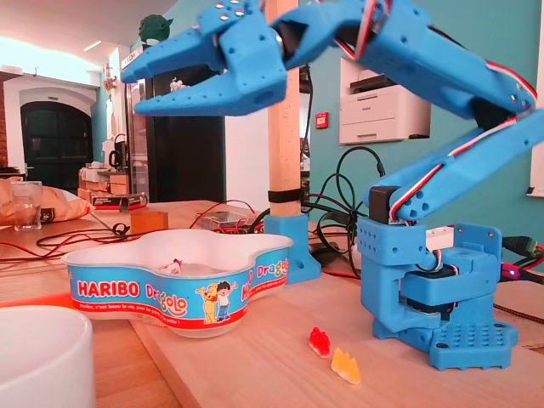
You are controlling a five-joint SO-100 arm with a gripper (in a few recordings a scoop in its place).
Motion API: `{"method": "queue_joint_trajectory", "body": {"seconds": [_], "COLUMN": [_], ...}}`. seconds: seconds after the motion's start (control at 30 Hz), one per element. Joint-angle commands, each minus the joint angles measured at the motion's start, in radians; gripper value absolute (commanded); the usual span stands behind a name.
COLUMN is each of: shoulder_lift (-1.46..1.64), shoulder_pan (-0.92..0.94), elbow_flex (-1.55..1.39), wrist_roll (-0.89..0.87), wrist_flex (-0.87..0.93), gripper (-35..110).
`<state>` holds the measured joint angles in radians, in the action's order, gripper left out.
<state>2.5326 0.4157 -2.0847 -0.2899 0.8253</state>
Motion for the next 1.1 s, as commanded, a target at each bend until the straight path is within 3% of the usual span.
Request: {"method": "queue_joint_trajectory", "body": {"seconds": [0.0, 0.17, 0.33, 1.07], "shoulder_lift": [-0.143, -0.397, -0.529, -0.729], "shoulder_pan": [0.052, 0.193, 0.37, 0.371], "elbow_flex": [0.206, 0.351, 0.37, 0.206], "wrist_roll": [0.193, 0.385, 0.419, 0.43], "wrist_flex": [0.081, 0.221, 0.259, 0.259], "gripper": [15, 14, 14, 15]}}
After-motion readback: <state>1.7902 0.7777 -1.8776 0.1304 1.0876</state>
